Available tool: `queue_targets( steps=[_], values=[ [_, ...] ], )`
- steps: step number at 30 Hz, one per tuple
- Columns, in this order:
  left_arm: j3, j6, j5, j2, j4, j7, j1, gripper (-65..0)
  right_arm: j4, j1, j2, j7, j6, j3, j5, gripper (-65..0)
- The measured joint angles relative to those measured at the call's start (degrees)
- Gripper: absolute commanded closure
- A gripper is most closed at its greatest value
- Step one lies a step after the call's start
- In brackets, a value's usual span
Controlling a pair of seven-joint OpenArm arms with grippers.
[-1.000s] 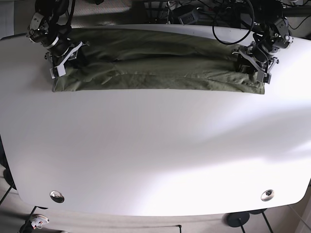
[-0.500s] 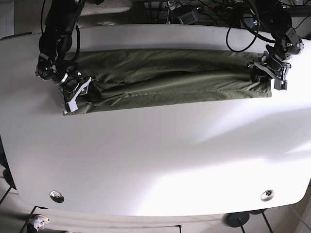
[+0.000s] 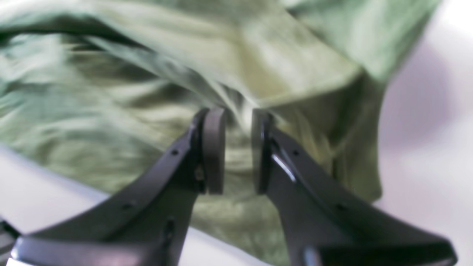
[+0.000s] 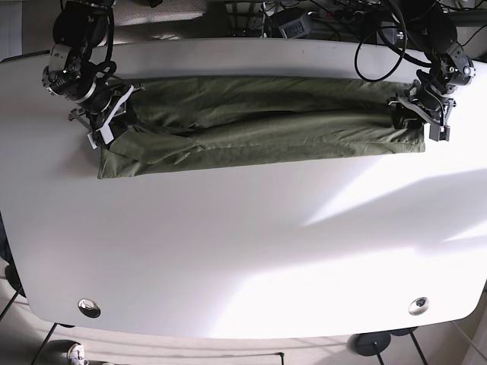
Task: Fold the T-shirt properly
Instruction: 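Smooth the folded strip by pulling its ends apart with both grippers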
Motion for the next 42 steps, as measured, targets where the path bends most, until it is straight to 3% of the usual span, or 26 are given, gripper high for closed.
queue_targets(
  steps=[3,6,16,20,22,25,27,30,39,41,42],
  values=[
    [0.0,0.0,0.0,0.0,0.0,0.0,0.0,-24.6,-8.7,0.7,0.7,8.6,0.37,0.1,1.5,-11.9],
    [0.0,0.0,0.0,-0.2,-0.1,0.0,-0.1,-24.6,-14.1,3.9,2.0,10.9,0.76,-0.1,2.7,-11.7],
    [0.1,-0.3,1.6,-3.5,-7.6,0.5,-7.4,-24.7,-15.6,6.4,1.8,10.7,0.66,-0.2,2.6,-11.7],
    [-3.3,0.0,3.3,-3.4,2.9,9.0,-6.9,-25.0,-15.5,6.2,1.7,10.7,0.66,-0.3,2.6,-11.7],
    [-5.6,0.5,0.4,-3.4,6.5,9.1,-6.8,-29.0,-15.5,6.2,1.8,10.7,0.66,-0.3,2.6,-11.7],
    [-8.6,0.4,-5.4,-1.7,7.1,9.6,-5.7,-42.6,-15.5,6.2,1.7,10.7,0.63,-0.3,2.6,-11.7],
    [-9.8,0.4,-6.6,-2.2,5.8,10.0,-5.1,-45.4,-15.5,6.2,1.7,10.7,0.63,-0.3,2.6,-11.7],
    [-11.6,0.4,-8.1,-2.3,1.3,13.6,-5.7,-45.3,-15.5,6.2,1.7,10.7,0.61,-0.3,2.6,-11.7],
    [-11.0,0.1,-12.2,-2.3,-7.9,11.6,-5.9,-45.1,-15.7,6.2,1.7,10.7,0.61,-0.3,2.7,-11.7],
    [-9.2,0.0,-12.0,-2.8,-8.4,11.0,-5.9,-38.8,-15.7,6.2,1.7,10.7,0.63,-0.3,2.7,-11.7],
    [-6.4,0.4,-12.0,-2.9,-8.4,10.8,-5.9,-28.6,-15.7,6.2,1.7,10.8,0.63,-0.3,2.7,-11.7]
  ],
)
